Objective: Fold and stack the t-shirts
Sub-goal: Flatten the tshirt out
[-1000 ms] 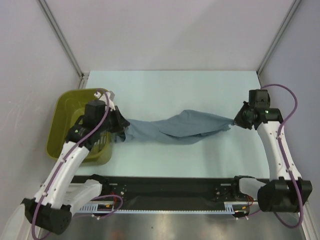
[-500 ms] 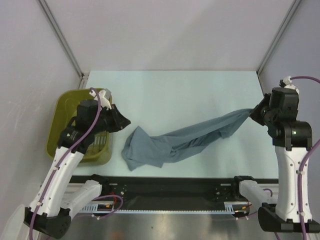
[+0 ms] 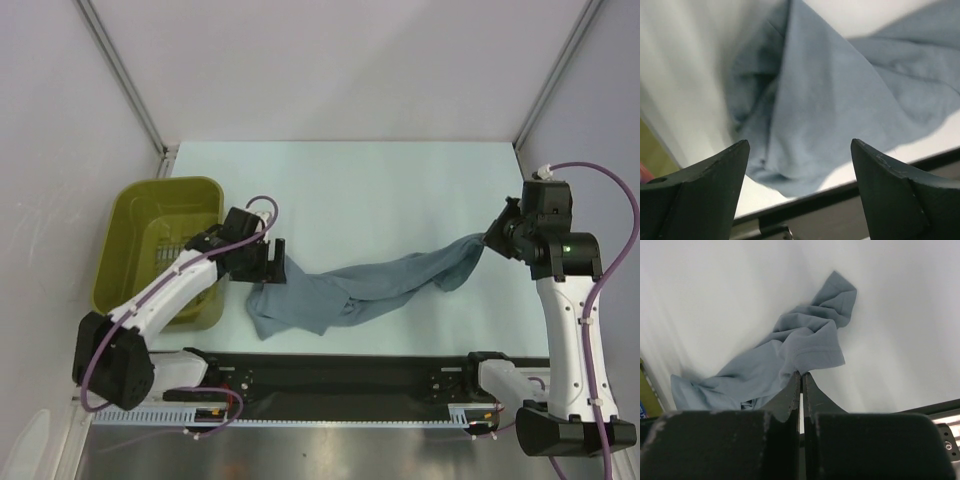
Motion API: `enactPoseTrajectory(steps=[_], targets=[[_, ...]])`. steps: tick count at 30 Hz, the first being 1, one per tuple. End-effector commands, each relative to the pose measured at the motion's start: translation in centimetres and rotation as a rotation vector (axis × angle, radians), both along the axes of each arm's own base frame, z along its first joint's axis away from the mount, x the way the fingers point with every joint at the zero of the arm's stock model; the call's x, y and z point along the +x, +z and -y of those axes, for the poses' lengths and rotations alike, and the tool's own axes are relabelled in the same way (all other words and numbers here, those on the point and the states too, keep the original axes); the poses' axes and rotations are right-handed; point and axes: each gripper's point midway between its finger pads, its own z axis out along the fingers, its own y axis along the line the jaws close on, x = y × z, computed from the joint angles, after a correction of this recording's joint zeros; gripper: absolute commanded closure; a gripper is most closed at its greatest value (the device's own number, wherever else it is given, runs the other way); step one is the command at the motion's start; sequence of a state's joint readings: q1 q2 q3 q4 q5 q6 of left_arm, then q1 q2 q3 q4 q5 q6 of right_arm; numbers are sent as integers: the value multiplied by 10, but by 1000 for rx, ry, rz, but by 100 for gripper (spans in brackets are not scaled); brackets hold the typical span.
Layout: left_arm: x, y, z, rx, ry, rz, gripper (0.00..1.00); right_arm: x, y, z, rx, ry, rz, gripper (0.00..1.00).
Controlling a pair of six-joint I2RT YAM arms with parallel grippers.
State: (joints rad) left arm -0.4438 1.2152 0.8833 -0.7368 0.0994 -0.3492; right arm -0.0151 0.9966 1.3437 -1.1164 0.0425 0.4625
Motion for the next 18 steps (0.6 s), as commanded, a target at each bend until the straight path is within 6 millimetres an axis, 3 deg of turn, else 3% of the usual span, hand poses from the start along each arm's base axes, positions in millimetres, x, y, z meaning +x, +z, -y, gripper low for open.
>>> enactPoseTrajectory(steps=[1, 4, 7, 10, 13, 15, 16, 18], targets=[[47, 6, -7, 3, -58, 113, 11, 6, 15, -3, 10, 17, 68, 100], [53, -6, 4, -48, -125, 79, 12, 12, 17, -4, 14, 24, 68, 100], [55, -26, 11, -61, -155, 17, 19, 16, 20, -4, 11, 26, 77, 100], [57, -33, 22, -113, -178, -6, 25, 21, 24, -3, 3, 29, 85, 100], [59, -27, 32, -166, -176, -7, 42, 24, 23, -3, 2, 32, 78, 100], [56, -21, 34, -182, -162, -15, 77, 23, 23, -4, 7, 34, 79, 100], [56, -8, 33, -192, -155, 19, 95, 23, 24, -4, 8, 31, 77, 100], [50, 11, 28, -192, -124, 52, 100, 19, 27, -3, 4, 24, 77, 100]])
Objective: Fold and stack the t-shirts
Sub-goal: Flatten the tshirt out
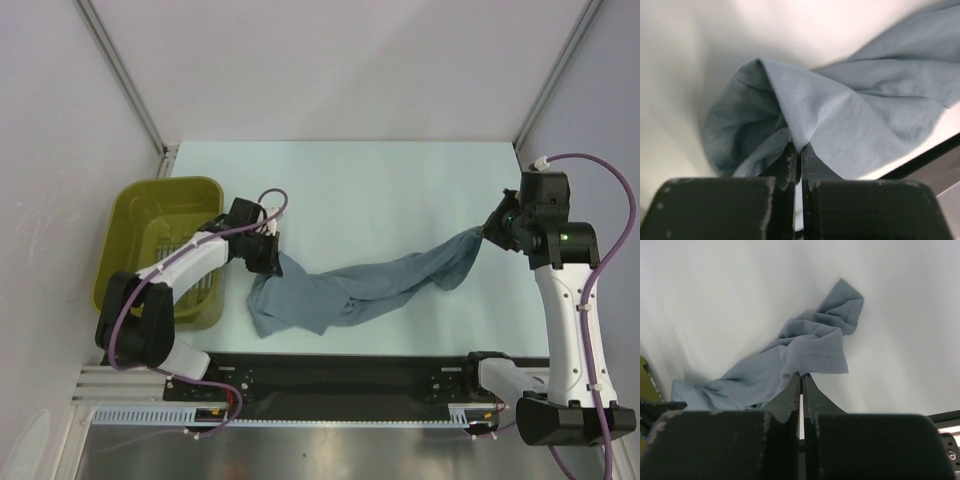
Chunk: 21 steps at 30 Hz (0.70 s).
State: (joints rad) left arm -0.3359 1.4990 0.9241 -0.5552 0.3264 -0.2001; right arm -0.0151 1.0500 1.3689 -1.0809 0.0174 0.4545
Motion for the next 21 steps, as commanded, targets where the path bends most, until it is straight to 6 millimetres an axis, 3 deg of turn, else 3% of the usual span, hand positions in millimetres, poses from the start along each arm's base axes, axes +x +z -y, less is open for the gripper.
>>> enactPoseTrajectory(steps=[1, 3, 4, 5, 8, 9, 12, 15, 21], targets=[[9, 65, 4, -75, 32, 169, 100, -2, 25, 2, -5, -5, 70, 100], [-1, 113, -4, -103, 67, 283, 100, -11, 29, 10, -29, -55, 69, 100], [-4, 130, -7, -118, 80, 327, 100, -21, 45, 15, -35, -88, 130, 100], [-14, 159, -9, -161, 97, 404, 100, -26, 55, 24, -62, -134, 174, 100], [-33, 198, -13, -202, 135, 447, 100, -50, 87, 39, -111, -202, 326, 100], [-41, 223, -16, -253, 150, 528, 100, -56, 91, 41, -119, -217, 335, 100], [-59, 266, -17, -366, 184, 624, 100, -73, 99, 46, -124, -253, 364, 100], [-68, 268, -9, -408, 152, 582, 98, -81, 103, 46, -131, -245, 391, 100], [-64, 213, 0, -350, 120, 390, 95, -71, 111, 39, -111, -211, 397, 100]])
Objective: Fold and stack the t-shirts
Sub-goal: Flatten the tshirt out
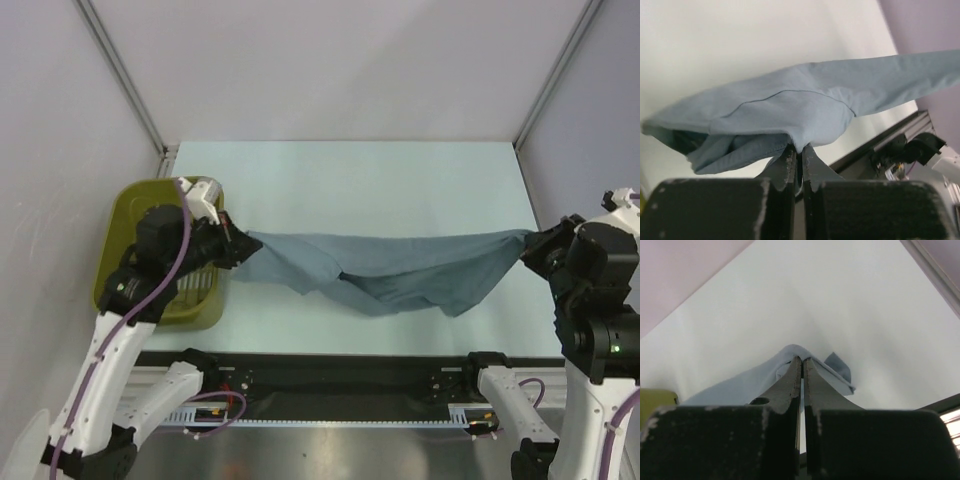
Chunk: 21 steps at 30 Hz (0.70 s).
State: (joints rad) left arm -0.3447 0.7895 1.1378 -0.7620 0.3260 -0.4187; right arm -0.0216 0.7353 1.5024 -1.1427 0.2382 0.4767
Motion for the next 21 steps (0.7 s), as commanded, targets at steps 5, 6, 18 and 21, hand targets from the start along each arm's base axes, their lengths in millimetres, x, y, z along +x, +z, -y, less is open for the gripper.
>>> enactPoseTrajectory(steps=[5, 6, 18, 21], targets=[[-4, -85, 31, -57, -118, -285, 90, 4, 14, 7, -33, -27, -5, 100], [-8, -106, 31, -52, -120, -335, 92, 3, 14, 9, -40, -31, -7, 100], [-24, -166, 40, -37, -202, -479, 69, 5, 8, 3, -6, -15, -28, 100], [-23, -164, 40, -48, -191, -468, 94, 3, 5, 2, -3, -11, -37, 100]])
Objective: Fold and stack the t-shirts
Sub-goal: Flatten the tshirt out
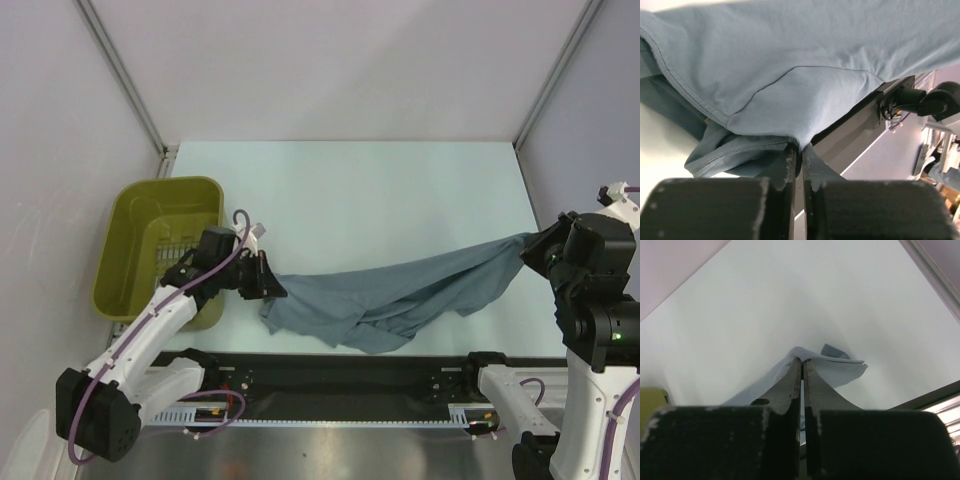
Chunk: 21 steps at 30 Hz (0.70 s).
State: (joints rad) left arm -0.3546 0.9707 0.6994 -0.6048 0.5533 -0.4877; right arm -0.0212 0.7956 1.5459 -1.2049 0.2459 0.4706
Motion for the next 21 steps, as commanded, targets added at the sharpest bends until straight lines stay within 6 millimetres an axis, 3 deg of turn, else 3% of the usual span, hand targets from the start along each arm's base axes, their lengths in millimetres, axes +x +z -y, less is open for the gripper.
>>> enactPoseTrajectory(steps=[1, 2, 4, 6, 11, 12, 13, 16, 17, 18, 20, 21], targets=[[3, 16, 8, -57, -21, 70, 95, -1, 13, 0, 6, -3, 44, 100], [3, 20, 8, -61, -14, 73, 88, -1, 12, -1, 7, 0, 42, 100], [4, 36, 7, -73, 0, 122, 64, -1, 11, -2, 9, 4, 37, 100], [5, 47, 5, -75, 15, 160, 60, 0, 9, -2, 11, 8, 33, 100], [2, 63, 5, -109, 28, 192, 73, 2, 10, -5, 15, 23, 34, 100], [3, 60, 6, -109, 26, 187, 85, 3, 9, -5, 15, 27, 32, 100], [3, 59, 7, -114, 22, 178, 89, 3, 7, -6, 17, 31, 29, 100], [9, 43, 2, -54, 47, 139, 85, 3, 7, -8, 21, 39, 27, 100], [14, 44, -2, -23, 67, 149, 77, 4, 7, -7, 19, 39, 29, 100], [16, 42, -9, 16, 93, 150, 52, 4, 7, -7, 18, 39, 28, 100], [21, 35, -24, 108, 141, 160, 42, 4, 8, -8, 15, 42, 32, 100], [23, 31, -28, 138, 152, 157, 22, 5, 8, -8, 17, 45, 32, 100]])
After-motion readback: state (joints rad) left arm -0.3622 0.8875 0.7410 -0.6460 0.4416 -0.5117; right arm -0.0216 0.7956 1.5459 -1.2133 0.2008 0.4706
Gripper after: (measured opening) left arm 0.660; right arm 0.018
